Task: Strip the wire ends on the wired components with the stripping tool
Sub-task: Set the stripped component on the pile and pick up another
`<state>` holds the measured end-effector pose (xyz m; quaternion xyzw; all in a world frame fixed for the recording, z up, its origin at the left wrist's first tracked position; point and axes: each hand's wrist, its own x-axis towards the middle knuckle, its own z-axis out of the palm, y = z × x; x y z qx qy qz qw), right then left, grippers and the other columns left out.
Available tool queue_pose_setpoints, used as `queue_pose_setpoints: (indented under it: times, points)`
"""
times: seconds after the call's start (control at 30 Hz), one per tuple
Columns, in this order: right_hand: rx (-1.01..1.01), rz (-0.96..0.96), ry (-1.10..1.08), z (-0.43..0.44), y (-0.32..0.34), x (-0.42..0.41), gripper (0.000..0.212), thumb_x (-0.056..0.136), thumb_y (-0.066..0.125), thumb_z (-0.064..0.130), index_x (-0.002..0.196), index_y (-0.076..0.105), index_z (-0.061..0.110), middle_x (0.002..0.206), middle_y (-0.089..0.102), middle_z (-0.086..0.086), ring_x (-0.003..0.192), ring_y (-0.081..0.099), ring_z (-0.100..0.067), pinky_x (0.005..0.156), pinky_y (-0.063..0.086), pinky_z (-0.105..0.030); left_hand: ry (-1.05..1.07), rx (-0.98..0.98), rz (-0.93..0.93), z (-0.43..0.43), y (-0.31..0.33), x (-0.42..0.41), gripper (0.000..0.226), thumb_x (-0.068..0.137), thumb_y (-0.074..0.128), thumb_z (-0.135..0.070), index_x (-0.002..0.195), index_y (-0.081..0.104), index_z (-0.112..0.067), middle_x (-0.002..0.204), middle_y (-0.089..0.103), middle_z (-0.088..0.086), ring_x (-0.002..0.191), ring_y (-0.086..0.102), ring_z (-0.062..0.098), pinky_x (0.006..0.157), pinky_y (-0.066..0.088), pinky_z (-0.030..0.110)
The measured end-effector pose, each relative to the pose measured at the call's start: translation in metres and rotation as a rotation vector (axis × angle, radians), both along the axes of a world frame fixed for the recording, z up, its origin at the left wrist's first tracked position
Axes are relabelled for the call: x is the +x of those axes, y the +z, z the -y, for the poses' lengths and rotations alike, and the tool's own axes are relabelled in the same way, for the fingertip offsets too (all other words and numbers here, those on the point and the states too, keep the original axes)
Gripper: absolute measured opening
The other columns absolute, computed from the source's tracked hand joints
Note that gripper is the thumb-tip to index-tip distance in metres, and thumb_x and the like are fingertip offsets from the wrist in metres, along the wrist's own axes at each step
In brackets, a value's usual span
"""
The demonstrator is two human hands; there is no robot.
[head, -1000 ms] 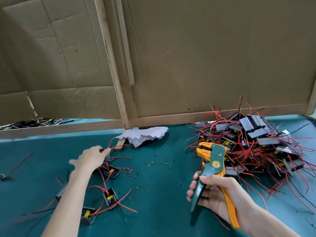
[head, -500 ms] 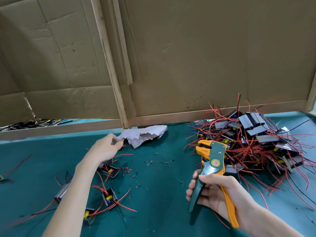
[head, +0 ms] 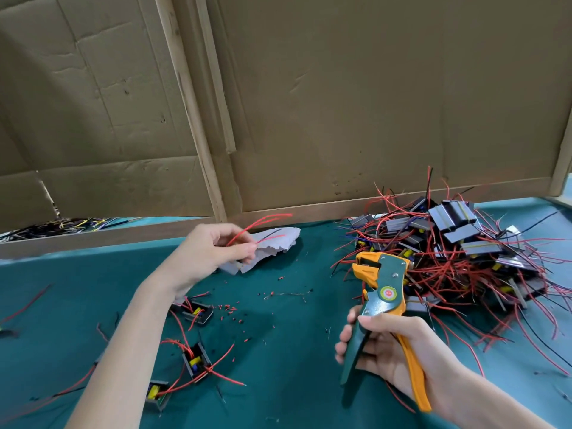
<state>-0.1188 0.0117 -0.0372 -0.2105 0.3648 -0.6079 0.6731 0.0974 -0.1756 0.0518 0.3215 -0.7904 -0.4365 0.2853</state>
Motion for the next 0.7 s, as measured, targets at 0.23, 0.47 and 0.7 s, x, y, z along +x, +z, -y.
queue_pose_setpoints:
  times: [0.23, 0.47, 0.7]
  points:
    - [-0.055, -0.031, 0.028, -0.002, 0.002, 0.003, 0.018, 0.064, 0.067, 0.002, 0.081, 0.066, -0.004, 0.079, 0.059, -0.027, 0.070, 0.063, -0.041, 0.067, 0.057, -0.049, -0.008, 0.153, -0.331, -0.039, 0.010, -0.035, 0.031, 0.063, 0.082, -0.011, 0.092, 0.072, -0.017, 0.079, 0.070, 0.003, 0.074, 0.063, 0.020, 0.075, 0.046, 0.032]
    - [-0.177, -0.147, 0.121, -0.005, 0.005, 0.002, 0.030, 0.059, 0.080, 0.011, 0.084, 0.069, -0.001, 0.079, 0.060, -0.028, 0.073, 0.063, -0.043, 0.072, 0.055, -0.050, -0.013, 0.210, -0.331, -0.055, 0.004, -0.053, 0.007, 0.073, 0.075, -0.010, 0.075, 0.076, -0.017, 0.075, 0.071, 0.006, 0.064, 0.063, 0.016, 0.065, 0.050, 0.018]
    - [-0.250, -0.189, 0.159, -0.006, 0.007, -0.001, 0.037, 0.062, 0.087, 0.019, 0.089, 0.068, 0.001, 0.082, 0.063, -0.027, 0.077, 0.065, -0.042, 0.076, 0.054, -0.050, -0.044, 0.178, -0.229, -0.062, 0.000, -0.059, 0.009, 0.063, 0.077, -0.027, 0.070, 0.078, -0.021, 0.064, 0.065, -0.002, 0.054, 0.052, 0.009, 0.059, 0.045, 0.014]
